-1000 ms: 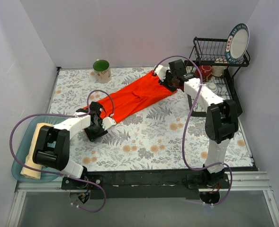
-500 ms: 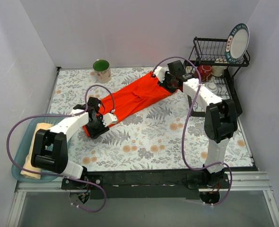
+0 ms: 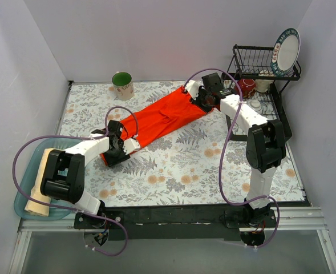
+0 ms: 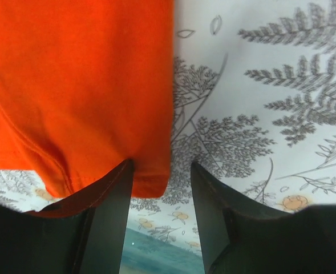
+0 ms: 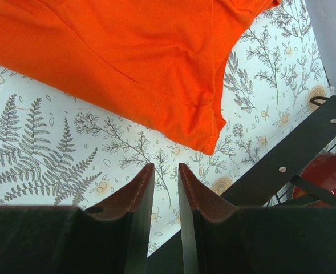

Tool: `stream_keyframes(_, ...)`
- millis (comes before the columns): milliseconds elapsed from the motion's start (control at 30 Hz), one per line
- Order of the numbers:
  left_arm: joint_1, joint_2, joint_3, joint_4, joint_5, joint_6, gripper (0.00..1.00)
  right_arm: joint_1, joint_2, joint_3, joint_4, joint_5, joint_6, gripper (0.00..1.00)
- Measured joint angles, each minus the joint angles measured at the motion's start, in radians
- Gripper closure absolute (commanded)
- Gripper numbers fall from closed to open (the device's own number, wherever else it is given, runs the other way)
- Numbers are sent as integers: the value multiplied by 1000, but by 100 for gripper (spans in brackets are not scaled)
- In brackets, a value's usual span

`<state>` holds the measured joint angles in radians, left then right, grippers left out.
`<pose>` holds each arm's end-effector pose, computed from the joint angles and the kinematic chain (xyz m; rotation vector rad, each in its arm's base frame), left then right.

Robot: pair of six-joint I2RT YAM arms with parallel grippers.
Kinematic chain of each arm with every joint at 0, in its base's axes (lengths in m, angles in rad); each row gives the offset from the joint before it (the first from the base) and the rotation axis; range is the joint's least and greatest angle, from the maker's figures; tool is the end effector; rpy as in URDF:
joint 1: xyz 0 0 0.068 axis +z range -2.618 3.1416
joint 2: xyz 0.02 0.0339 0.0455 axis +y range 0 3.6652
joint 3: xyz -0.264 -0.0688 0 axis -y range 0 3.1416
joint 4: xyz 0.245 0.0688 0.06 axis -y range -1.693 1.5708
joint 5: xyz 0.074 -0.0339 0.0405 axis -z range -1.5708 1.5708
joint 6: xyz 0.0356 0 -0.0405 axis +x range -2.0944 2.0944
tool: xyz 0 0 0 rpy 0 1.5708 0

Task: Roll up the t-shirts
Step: Fold the T-shirt at the center of the board.

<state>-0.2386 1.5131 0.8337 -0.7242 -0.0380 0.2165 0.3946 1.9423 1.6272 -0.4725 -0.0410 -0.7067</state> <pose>0.2445 -0.0581 0.1618 0.6662 2.8979 0.0537 0.4099 0.1723 0.2630 -1.2518 2.0006 -0.1037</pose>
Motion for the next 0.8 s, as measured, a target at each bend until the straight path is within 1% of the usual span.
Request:
stream_keyframes(67,-1,19,1,7,-26,-16,66,0,0,0,0,0,0,69)
stream_keyframes(100,0,21,0,8,-31,-24,70,0,0,-1,0,0,0,69)
stream_keyframes(133,0,25,0,8,-35,-31,79,0,0,-1,0,0,0,69)
stream_keyframes(200,-1,26,-4,11,-42,-40,90,0,0,-1,0,0,0,69)
stream_keyframes(233,-1,28,-8,16,-51,-40,98,0,0,-1,0,0,0,69)
stream_keyframes(267,-1,29,-10,26,-60,-38,100,0,0,-1,0,0,0,69)
stream_keyframes(367,-2,40,-3,29,-68,-41,100,0,0,-2,0,0,-2,69)
stream_keyframes(467,-16,61,26,-5,-64,-42,100,0,0,-2,0,0,-3,69)
stream_keyframes(567,-50,83,67,-78,-8,-52,100,0,3,-1,-2,-4,-7,71)
stream_keyframes(633,-112,85,87,-139,71,-60,100,0,17,5,-12,-9,-11,72)
stream_keyframes(800,-333,85,100,-266,275,-106,100,0,106,59,-64,-17,-25,72)
